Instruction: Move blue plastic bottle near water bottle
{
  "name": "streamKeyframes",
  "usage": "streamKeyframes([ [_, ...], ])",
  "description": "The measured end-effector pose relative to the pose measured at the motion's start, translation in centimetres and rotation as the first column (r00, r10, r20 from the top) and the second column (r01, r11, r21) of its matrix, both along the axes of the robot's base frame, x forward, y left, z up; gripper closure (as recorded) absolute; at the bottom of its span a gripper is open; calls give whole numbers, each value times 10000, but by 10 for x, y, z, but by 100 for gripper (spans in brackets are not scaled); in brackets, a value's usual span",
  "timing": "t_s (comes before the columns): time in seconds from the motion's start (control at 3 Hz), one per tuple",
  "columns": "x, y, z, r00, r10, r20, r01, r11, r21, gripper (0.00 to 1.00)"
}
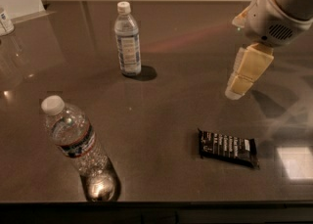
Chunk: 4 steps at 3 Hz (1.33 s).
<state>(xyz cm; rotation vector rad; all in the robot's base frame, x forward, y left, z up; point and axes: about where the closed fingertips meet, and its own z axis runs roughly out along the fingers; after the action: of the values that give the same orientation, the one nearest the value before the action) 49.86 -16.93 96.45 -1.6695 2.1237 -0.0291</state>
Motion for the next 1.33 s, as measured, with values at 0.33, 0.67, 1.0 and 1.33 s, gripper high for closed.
streamKeyframes([
  [0.33,31,23,-6,9997,108,211,-119,9986,516,0],
  [0.67,63,46,-14,9996,129,268,-160,9929,1181,0],
  [1.0,95,68,-17,9996,11,271,-60,9833,1818,0],
  [1.33,123,87,-16,9996,-97,271,33,9746,2239,0],
])
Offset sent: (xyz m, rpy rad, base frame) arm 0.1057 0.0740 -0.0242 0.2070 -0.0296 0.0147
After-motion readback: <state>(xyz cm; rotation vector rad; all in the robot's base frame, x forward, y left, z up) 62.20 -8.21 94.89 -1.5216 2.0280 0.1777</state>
